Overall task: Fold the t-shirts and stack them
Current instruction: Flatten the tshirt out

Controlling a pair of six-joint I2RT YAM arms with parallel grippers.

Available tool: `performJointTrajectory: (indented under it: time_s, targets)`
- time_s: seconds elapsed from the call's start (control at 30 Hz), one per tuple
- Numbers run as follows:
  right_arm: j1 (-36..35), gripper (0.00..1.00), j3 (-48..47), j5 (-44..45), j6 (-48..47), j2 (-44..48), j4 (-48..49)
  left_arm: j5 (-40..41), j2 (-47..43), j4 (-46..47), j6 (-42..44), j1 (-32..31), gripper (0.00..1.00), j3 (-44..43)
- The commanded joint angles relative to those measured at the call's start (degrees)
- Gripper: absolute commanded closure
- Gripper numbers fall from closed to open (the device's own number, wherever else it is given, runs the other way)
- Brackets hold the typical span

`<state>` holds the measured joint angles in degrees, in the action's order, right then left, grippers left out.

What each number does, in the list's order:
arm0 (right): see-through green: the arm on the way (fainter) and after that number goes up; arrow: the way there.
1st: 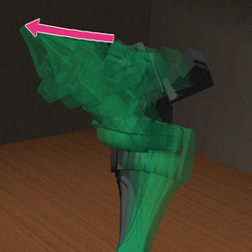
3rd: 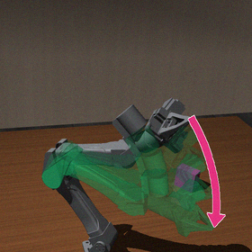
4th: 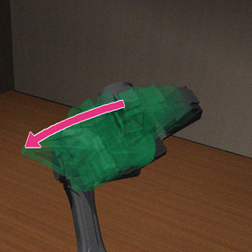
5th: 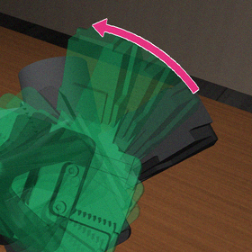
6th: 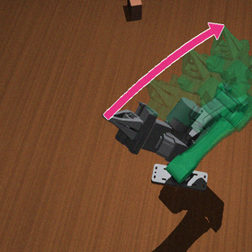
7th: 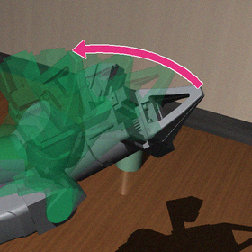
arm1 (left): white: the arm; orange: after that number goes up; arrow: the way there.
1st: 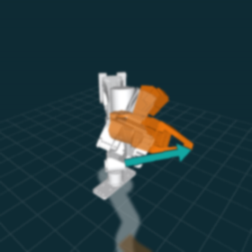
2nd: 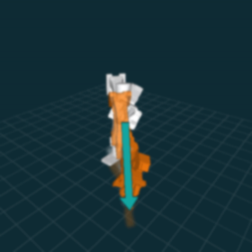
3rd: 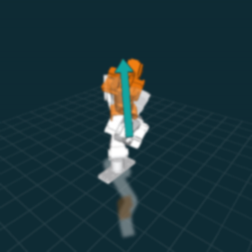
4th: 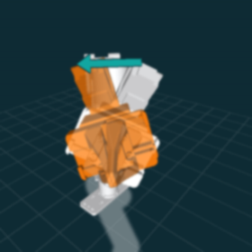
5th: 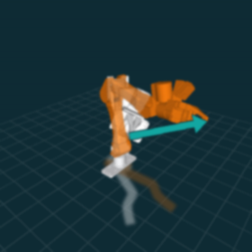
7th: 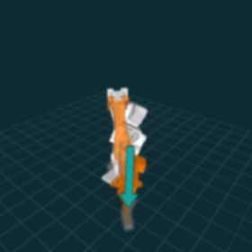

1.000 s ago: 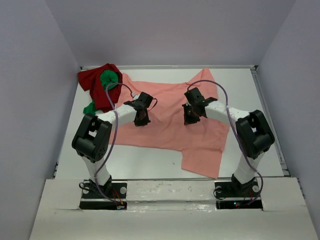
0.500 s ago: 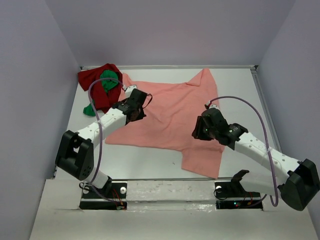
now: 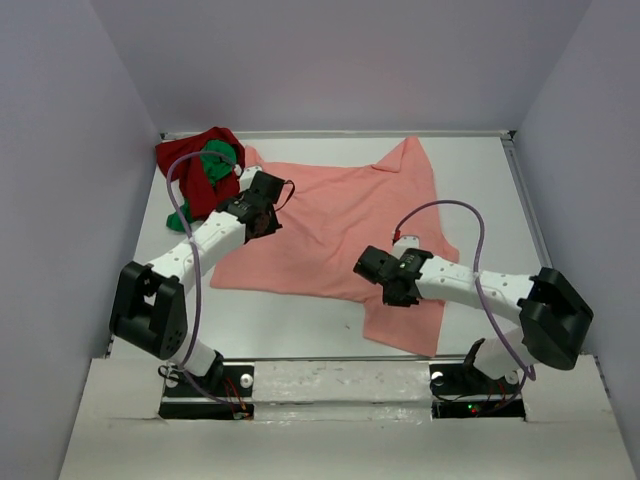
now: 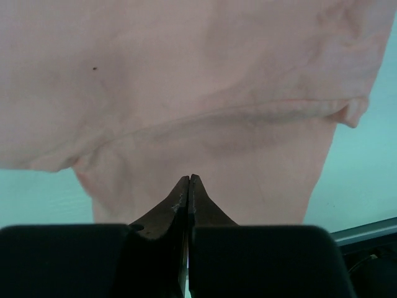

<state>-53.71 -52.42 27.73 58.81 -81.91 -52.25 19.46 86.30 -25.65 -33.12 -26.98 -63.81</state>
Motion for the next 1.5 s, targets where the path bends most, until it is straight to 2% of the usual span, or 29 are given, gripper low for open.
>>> performJointTrajectory:
  time_s: [0.0, 0.23, 0.43, 0.5, 0.6, 0.67, 0.77, 0.83, 0.87, 1.0, 1.1, 1.13, 1.23, 1.37, 1.47]
  targets:
    - [-0.6, 1.0, -3.7, 10.3, 1.8, 1.2, -3.0, -0.1, -0.8, 0.0, 2.0, -0.1, 0.98, -2.9]
    - [8.6, 1.0, -7.0, 7.4, -14.2, 0.2, 9.2, -1.6, 2.6, 1.7, 4.3, 0.0, 1.0, -3.4]
    - [16.6, 1.0, -15.3, 4.4, -24.3, -8.9, 14.3, -7.2, 10.9, 2.0, 4.8, 0.0, 1.0, -8.9]
    - [18.6, 1.0, -17.3, 0.3, -27.4, -11.2, 16.5, -8.6, 13.8, 2.1, 5.2, 0.0, 1.0, -10.9]
    - [22.1, 1.0, -23.8, -2.4, -31.7, -17.0, 17.6, -8.7, 16.8, 1.3, 6.3, 0.0, 1.0, -15.4]
    - [23.8, 1.0, -29.6, -0.4, -34.9, -21.4, 17.7, -7.5, 19.7, -0.8, 7.2, 0.3, 1.0, -20.1]
    - [26.7, 1.0, -36.8, -1.3, -38.4, -26.4, 16.9, -6.4, 22.8, -2.8, 8.4, 1.0, 1.0, -27.6]
    - [30.4, 1.0, -46.3, -6.6, -40.4, -31.2, 15.9, -6.6, 26.2, -4.6, 9.5, 2.1, 1.0, -33.2]
    - [31.6, 1.0, -46.4, -7.4, -40.8, -32.9, 14.9, -6.9, 26.8, -4.7, 10.0, 2.5, 1.0, -34.8]
    - [37.0, 1.0, -60.9, -11.4, -43.8, -41.2, 12.5, -8.9, 31.3, -4.4, 13.2, 5.4, 1.0, -44.1]
    - [40.0, 1.0, -72.5, -12.8, -45.3, -47.5, 5.4, -13.6, 39.0, -8.9, 14.6, 8.8, 1.0, -51.5]
    - [40.8, 1.0, -80.3, -13.3, -45.8, -49.6, 3.5, -15.2, 40.9, -9.8, 14.7, 9.6, 1.0, -56.3]
    - [42.9, 1.0, -90.7, -13.1, -49.0, -56.4, -2.8, -15.5, 45.2, -11.4, 15.3, 11.3, 1.0, -60.5]
    - [46.3, 1.0, -89.2, -16.5, -50.3, -57.7, -2.9, -15.9, 46.3, -9.9, 15.8, 12.4, 1.0, -60.1]
    - [46.3, 1.0, -86.2, -16.7, -49.8, -57.4, -2.8, -17.7, 48.3, -10.4, 15.7, 12.8, 1.0, -61.8]
